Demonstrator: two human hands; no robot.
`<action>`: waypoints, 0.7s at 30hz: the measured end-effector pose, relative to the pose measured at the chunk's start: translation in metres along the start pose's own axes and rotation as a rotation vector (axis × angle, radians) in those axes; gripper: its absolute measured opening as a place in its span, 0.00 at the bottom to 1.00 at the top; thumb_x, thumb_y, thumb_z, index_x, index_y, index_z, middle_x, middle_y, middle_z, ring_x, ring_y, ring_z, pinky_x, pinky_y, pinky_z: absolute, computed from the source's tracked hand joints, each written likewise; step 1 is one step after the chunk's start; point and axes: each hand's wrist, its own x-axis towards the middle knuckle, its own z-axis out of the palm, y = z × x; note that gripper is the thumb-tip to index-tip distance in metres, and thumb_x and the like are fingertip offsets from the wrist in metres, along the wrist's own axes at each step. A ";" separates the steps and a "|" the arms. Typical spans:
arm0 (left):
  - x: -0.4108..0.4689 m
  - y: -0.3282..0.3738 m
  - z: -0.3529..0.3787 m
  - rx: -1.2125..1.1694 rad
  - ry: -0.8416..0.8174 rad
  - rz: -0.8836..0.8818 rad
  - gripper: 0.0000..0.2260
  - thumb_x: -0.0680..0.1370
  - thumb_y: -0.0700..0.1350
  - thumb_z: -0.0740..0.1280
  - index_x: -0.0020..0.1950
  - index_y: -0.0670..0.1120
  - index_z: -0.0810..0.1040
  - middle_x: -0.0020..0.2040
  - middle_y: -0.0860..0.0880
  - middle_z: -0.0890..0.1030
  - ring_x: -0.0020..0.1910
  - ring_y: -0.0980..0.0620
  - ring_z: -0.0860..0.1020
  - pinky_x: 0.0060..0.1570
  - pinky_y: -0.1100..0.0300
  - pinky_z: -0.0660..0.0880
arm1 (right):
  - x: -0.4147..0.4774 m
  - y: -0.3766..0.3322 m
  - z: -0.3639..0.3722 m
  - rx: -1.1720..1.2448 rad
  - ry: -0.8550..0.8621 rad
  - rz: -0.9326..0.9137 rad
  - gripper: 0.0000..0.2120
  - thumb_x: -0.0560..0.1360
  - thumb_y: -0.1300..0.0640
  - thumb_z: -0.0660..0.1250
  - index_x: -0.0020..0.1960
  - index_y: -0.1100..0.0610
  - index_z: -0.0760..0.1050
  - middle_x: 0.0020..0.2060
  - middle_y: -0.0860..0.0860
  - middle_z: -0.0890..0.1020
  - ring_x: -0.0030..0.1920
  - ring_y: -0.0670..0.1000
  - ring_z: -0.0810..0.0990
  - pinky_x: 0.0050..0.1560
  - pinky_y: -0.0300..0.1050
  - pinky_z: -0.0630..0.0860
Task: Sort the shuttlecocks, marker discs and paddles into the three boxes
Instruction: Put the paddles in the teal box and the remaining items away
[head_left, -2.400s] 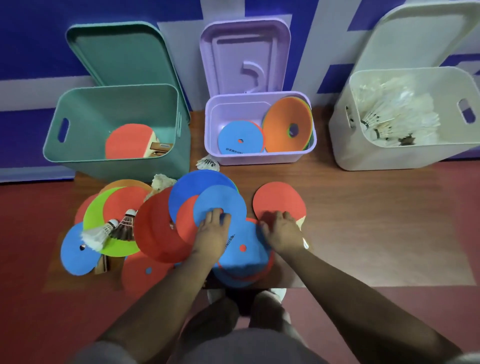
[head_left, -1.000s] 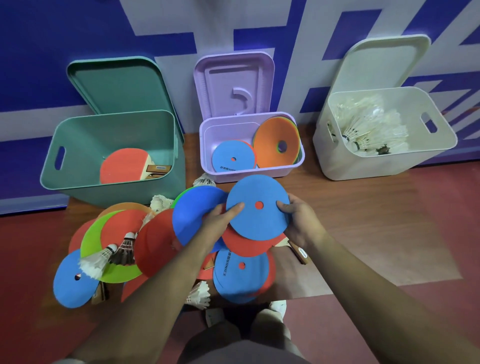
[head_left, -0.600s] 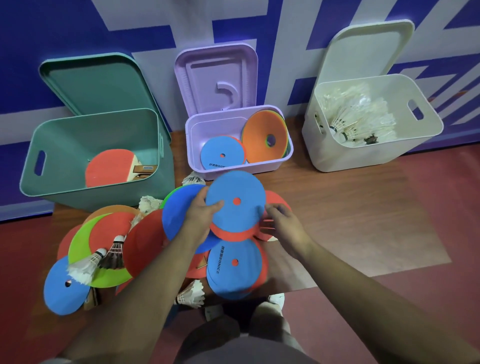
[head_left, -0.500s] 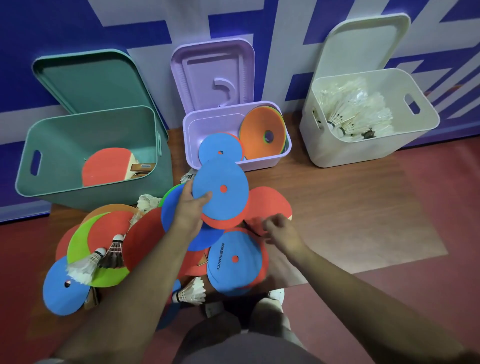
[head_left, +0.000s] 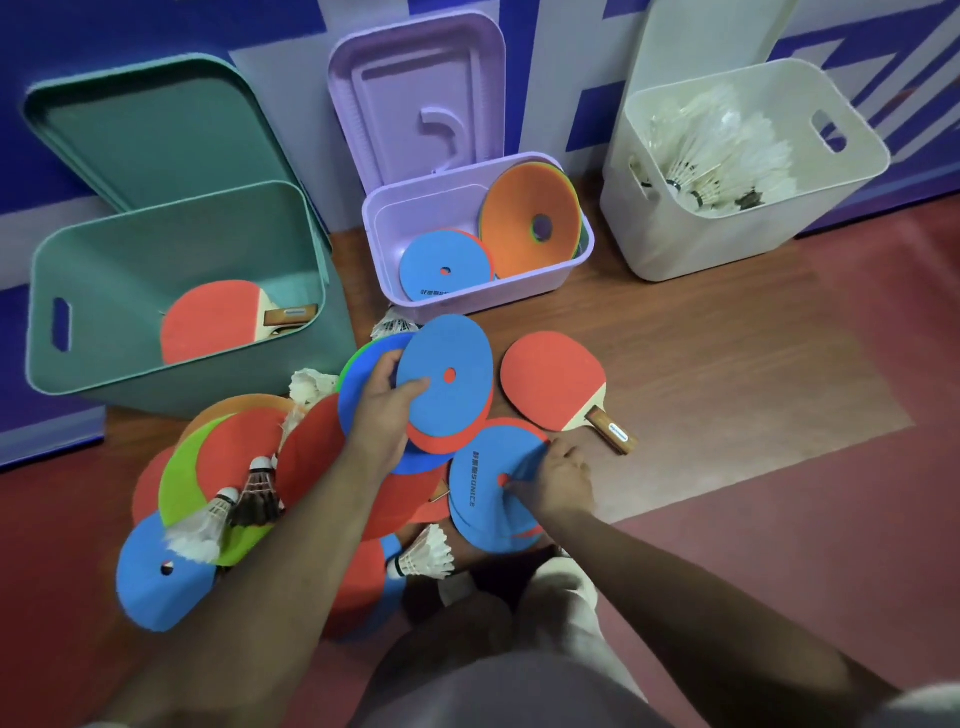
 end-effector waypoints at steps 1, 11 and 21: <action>0.000 -0.001 -0.001 -0.002 -0.002 0.002 0.12 0.77 0.30 0.63 0.49 0.48 0.75 0.47 0.49 0.82 0.46 0.50 0.81 0.46 0.56 0.78 | 0.000 0.000 0.002 0.033 0.013 0.012 0.44 0.64 0.36 0.75 0.67 0.60 0.60 0.60 0.58 0.71 0.61 0.60 0.72 0.59 0.52 0.72; 0.004 0.000 -0.014 -0.024 0.010 0.000 0.12 0.77 0.32 0.64 0.53 0.48 0.77 0.53 0.47 0.82 0.55 0.44 0.79 0.59 0.45 0.75 | 0.001 0.004 0.005 0.218 0.058 0.063 0.42 0.60 0.40 0.80 0.62 0.58 0.63 0.57 0.55 0.73 0.60 0.58 0.73 0.59 0.52 0.73; 0.005 0.008 -0.010 -0.007 -0.035 0.006 0.12 0.78 0.34 0.64 0.55 0.49 0.77 0.56 0.48 0.83 0.58 0.44 0.80 0.61 0.44 0.75 | -0.003 0.003 -0.044 0.784 -0.258 -0.022 0.19 0.62 0.62 0.82 0.51 0.58 0.83 0.45 0.48 0.87 0.48 0.49 0.85 0.42 0.37 0.80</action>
